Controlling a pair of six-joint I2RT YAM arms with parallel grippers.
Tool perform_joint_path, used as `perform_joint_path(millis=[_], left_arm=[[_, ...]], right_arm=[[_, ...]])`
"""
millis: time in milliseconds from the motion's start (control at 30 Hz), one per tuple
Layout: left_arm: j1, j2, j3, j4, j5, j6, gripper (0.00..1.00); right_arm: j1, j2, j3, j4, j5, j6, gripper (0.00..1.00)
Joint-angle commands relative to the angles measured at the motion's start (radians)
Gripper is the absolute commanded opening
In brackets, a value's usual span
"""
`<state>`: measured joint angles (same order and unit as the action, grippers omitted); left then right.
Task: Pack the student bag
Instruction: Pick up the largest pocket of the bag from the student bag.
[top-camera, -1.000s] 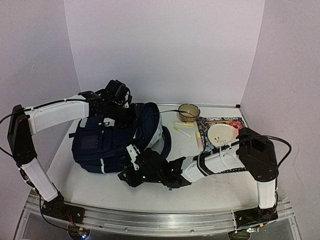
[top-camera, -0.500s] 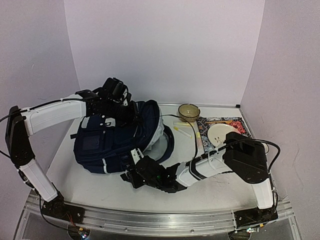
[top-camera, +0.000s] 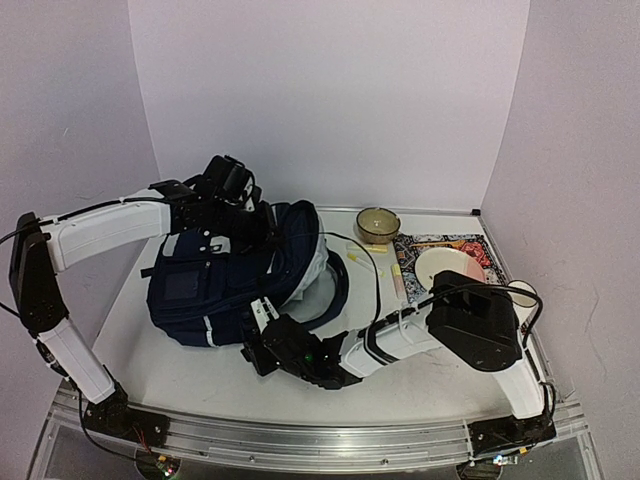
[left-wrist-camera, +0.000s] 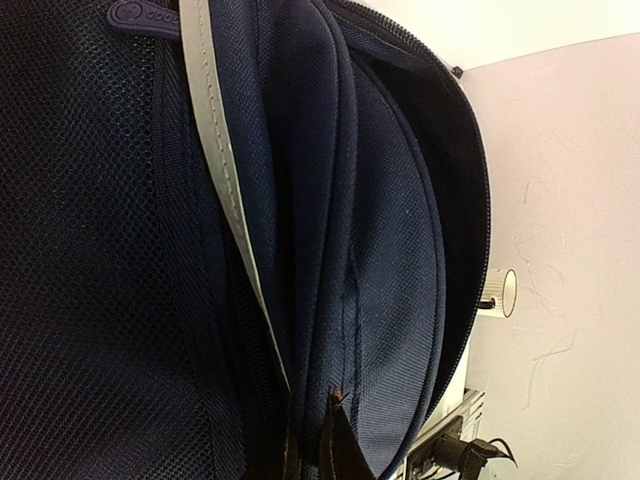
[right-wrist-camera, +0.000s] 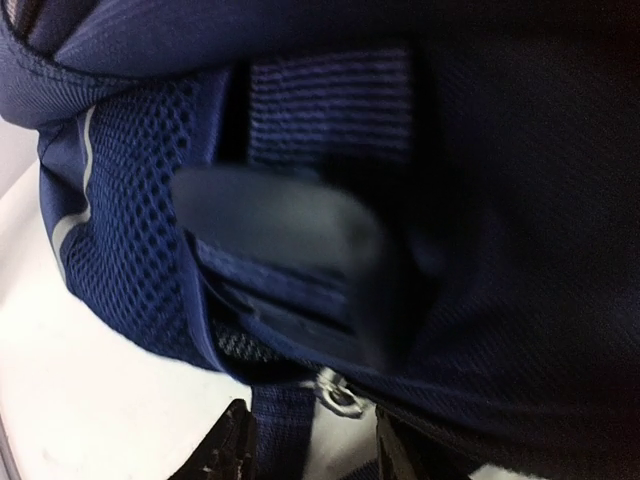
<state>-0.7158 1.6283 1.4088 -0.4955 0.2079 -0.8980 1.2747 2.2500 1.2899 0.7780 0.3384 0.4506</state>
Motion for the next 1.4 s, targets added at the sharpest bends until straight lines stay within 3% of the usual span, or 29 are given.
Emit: perform_joint_path(millis=[0, 400, 600, 900, 1300, 1367], left_arm=[[-0.010, -0.082, 0.016, 0.136, 0.077, -0.018, 0.00], [-0.010, -0.091, -0.004, 0.135, 0.086, -0.023, 0.00], [-0.010, -0.092, -0.012, 0.135, 0.072, -0.016, 0.00], [-0.010, -0.092, -0.047, 0.136, 0.002, 0.080, 0.02], [-0.010, -0.171, -0.138, 0.135, -0.047, 0.185, 0.32], [-0.010, -0.182, -0.143, 0.135, -0.037, 0.194, 0.39]], right_arm=[[0.000, 0.034, 0.077, 0.046, 0.063, -0.042, 0.40], [-0.002, 0.051, 0.097, 0.020, 0.194, -0.055, 0.21], [-0.001, 0.033, 0.085, 0.033, 0.154, -0.070, 0.00], [-0.001, -0.098, -0.098, 0.056, 0.128, -0.035, 0.00], [-0.001, -0.206, -0.175, -0.011, 0.017, -0.012, 0.00], [0.000, -0.203, -0.173, -0.001, -0.016, -0.011, 0.05]])
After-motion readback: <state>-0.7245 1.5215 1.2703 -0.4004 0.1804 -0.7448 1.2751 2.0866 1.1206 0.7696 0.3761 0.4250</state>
